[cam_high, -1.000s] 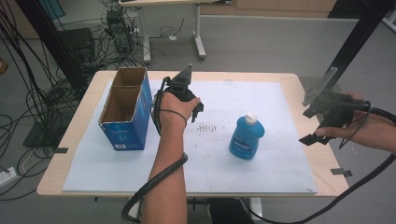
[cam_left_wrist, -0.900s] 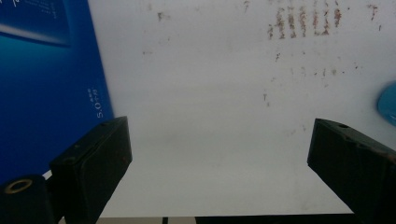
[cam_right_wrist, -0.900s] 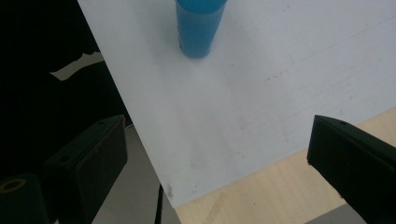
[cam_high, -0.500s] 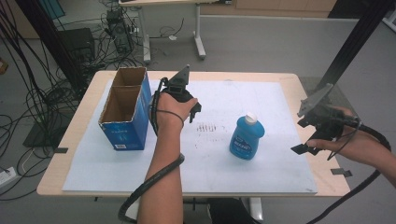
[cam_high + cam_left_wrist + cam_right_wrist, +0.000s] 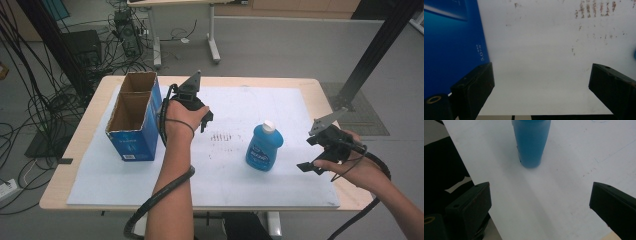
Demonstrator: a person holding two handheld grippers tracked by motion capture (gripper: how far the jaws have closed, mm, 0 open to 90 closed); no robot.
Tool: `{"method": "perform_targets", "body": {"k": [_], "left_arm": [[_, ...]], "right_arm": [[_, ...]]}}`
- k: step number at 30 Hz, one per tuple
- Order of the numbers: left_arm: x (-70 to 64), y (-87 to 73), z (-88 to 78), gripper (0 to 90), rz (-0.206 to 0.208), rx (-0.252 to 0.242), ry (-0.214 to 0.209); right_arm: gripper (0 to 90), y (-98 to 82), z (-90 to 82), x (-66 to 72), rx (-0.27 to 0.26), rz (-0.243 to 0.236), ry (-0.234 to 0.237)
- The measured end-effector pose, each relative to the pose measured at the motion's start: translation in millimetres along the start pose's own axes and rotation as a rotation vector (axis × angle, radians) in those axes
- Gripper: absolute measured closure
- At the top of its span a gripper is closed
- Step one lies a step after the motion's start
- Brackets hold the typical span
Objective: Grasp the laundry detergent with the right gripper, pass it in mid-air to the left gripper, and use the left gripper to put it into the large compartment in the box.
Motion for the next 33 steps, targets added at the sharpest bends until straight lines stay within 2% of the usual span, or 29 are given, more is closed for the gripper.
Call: {"method": "perform_targets", "body": {"k": [4,7,8,15,33], "left_arm": [[-0.3,-0.1,0.8,6.9,0.002,-0.001,0.0],[-1.1,-0.8,2.8,6.9,0.008,0.001,0.007],[-1.0,-0.9,3.3,6.9,0.01,0.002,0.008],[0.6,-0.6,4.1,6.9,0.013,-0.004,0.007],[-0.6,-1.1,8.3,6.9,0.014,-0.001,0.002]], "right_arm": [[3.7,0.3,8.5,1.2,-0.023,0.01,-0.014],[3.5,1.2,16.0,2.5,-0.053,0.015,-0.031],[3.6,1.3,21.7,2.8,-0.079,0.023,-0.03],[3.4,-1.0,39.8,3.4,-0.137,0.056,-0.052],[2.8,11.3,75.6,7.2,-0.209,0.051,-0.081]]}}
Point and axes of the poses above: each handheld gripper's, and its own axes: z roughly forward along the jaws, y roughly out of its top, x roughly to its left, the point moved 2 cm from there along z, roughly forward along the jaws, and after that the axes turned 14 degrees about -z, right-handed, at the moved point
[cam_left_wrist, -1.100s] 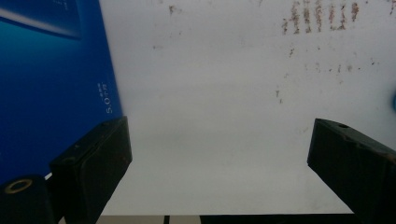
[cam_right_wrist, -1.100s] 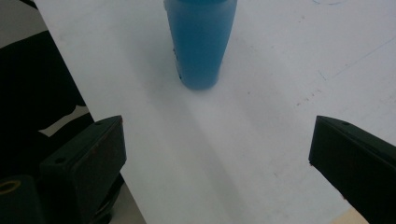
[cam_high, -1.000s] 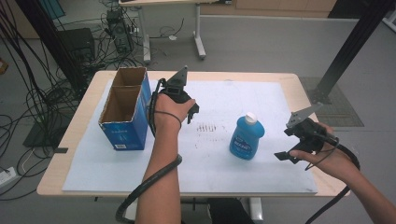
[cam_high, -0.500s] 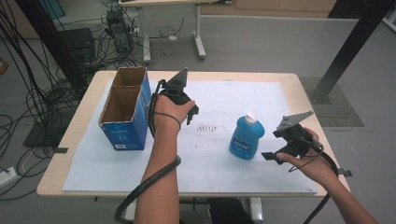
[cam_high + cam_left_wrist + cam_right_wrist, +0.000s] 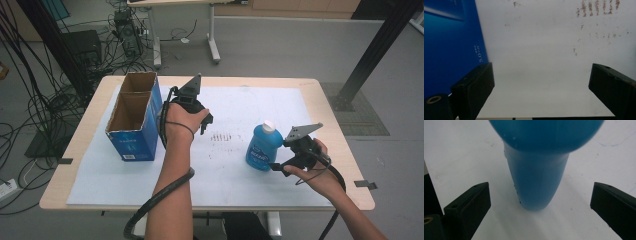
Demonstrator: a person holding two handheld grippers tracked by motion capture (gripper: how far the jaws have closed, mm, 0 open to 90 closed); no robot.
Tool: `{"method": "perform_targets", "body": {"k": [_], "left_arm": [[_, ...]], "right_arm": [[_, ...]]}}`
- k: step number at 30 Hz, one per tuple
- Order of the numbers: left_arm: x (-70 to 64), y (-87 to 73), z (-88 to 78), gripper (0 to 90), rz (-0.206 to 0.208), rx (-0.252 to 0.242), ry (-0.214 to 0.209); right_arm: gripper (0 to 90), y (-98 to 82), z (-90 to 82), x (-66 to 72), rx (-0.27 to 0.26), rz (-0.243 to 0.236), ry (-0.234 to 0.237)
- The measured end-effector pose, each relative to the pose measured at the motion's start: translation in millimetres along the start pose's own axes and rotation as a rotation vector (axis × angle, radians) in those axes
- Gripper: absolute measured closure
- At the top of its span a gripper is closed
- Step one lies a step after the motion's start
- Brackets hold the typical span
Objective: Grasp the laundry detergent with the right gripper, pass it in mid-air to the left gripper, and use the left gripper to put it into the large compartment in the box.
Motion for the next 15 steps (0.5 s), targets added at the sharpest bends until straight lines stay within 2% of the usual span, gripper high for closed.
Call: {"method": "perform_targets", "body": {"k": [15], "left_arm": [[-1.4,0.1,3.0,6.9,-0.002,0.001,0.003]], "right_arm": [[2.5,3.7,19.0,2.0,-0.079,0.015,-0.046]]}}
Point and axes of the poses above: each handheld gripper's, and its own axes: z roughly forward along the jaws, y roughly out of its top, x roughly to its left, the point moved 2 cm from there along z, roughly forward along the jaws, and after that the axes turned 14 degrees about -z, right-handed, at the moved point
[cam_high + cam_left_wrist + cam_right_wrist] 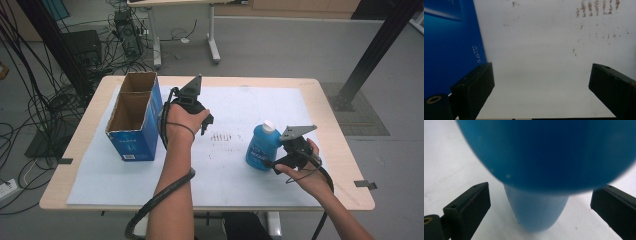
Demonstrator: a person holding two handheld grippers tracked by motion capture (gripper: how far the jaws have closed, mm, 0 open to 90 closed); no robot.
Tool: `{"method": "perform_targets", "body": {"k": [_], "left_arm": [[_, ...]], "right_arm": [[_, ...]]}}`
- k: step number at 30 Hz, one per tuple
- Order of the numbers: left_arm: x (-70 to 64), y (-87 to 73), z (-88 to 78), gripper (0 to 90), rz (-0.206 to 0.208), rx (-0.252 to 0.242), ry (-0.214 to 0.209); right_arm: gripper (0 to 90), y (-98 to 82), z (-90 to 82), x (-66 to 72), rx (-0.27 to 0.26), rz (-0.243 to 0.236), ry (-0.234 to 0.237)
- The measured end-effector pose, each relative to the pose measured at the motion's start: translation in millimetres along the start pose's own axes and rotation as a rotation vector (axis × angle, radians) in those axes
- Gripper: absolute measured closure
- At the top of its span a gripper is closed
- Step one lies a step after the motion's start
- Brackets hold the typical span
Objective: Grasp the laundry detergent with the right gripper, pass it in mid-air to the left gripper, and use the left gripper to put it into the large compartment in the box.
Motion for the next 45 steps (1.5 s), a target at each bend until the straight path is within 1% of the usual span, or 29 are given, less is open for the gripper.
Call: {"method": "perform_targets", "body": {"k": [7,10,13,15,19,21,24,34,45], "left_arm": [[1.2,0.0,1.9,6.9,-0.003,0.0,0.002],[1.4,0.2,1.9,6.9,-0.001,0.001,0.002],[1.1,0.2,1.1,6.9,-0.001,-0.001,0.002],[0.9,0.2,0.7,6.8,-0.001,-0.001,0.004],[0.8,0.3,0.5,6.8,0.0,-0.003,0.005],[0.8,0.2,0.4,6.8,0.001,-0.004,0.005],[0.5,0.0,0.4,6.8,0.001,-0.003,0.004],[-1.0,0.5,-1.1,6.8,0.001,-0.007,0.004],[-1.6,0.8,-2.4,6.8,0.003,-0.007,0.006]], "right_arm": [[2.4,-1.9,6.8,1.4,-0.027,0.007,-0.02],[2.3,-2.0,8.0,2.1,-0.039,0.001,-0.027],[2.2,-1.5,10.5,3.9,-0.063,-0.003,-0.037],[2.1,-0.9,11.3,4.2,-0.078,-0.002,-0.037],[2.0,0.2,12.0,4.6,-0.09,-0.004,-0.034],[1.9,1.4,12.2,4.2,-0.102,-0.004,-0.04],[1.9,2.2,12.2,3.8,-0.104,-0.001,-0.043],[1.8,7.4,10.3,2.7,-0.125,-0.014,-0.052],[1.7,8.3,9.9,2.9,-0.128,-0.02,-0.049]]}}
Point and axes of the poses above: each handheld gripper's, and its own axes: z roughly forward along the jaws, y roughly out of its top, x roughly to its left, the point moved 2 cm from there along z, roughly forward along the jaws, and after that the axes turned 14 degrees about -z, right-handed, at the moved point
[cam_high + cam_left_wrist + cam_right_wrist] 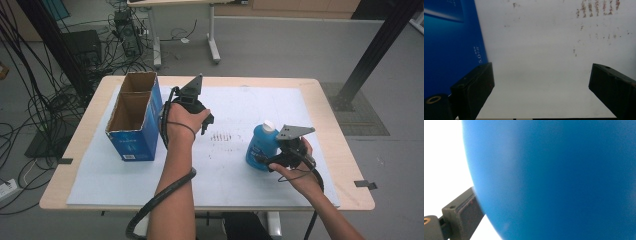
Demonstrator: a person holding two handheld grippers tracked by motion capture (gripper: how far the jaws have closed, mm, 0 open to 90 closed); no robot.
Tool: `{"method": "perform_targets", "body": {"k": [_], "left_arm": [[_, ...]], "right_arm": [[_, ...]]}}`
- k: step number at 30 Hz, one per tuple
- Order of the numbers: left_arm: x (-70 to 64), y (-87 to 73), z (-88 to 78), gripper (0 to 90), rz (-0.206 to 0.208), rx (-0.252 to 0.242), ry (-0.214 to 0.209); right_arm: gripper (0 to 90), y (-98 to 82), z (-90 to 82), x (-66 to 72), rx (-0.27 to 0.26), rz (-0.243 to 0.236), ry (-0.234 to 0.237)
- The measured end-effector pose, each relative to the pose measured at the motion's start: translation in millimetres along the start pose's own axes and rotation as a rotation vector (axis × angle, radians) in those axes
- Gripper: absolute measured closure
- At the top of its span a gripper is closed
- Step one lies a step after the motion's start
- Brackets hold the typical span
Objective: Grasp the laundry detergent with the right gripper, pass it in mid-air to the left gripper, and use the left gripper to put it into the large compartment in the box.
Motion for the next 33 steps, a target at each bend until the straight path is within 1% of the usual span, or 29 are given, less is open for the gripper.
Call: {"method": "perform_targets", "body": {"k": [15,33], "left_arm": [[-1.5,0.6,0.9,6.8,0.0,0.0,-0.003],[1.0,0.4,0.3,6.8,0.0,-0.005,0.005]], "right_arm": [[1.7,1.1,-0.8,-0.6,-0.003,-0.001,-0.009],[1.7,2.7,-1.7,-0.7,-0.01,-0.005,-0.017]]}}
Point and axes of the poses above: each handheld gripper's, and its own axes: z roughly forward along the jaws, y roughly out of its top, x roughly to its left, the point moved 2 cm from there along z, roughly forward along the jaws, and after that the axes turned 14 degrees about -z, right-handed, at the moved point
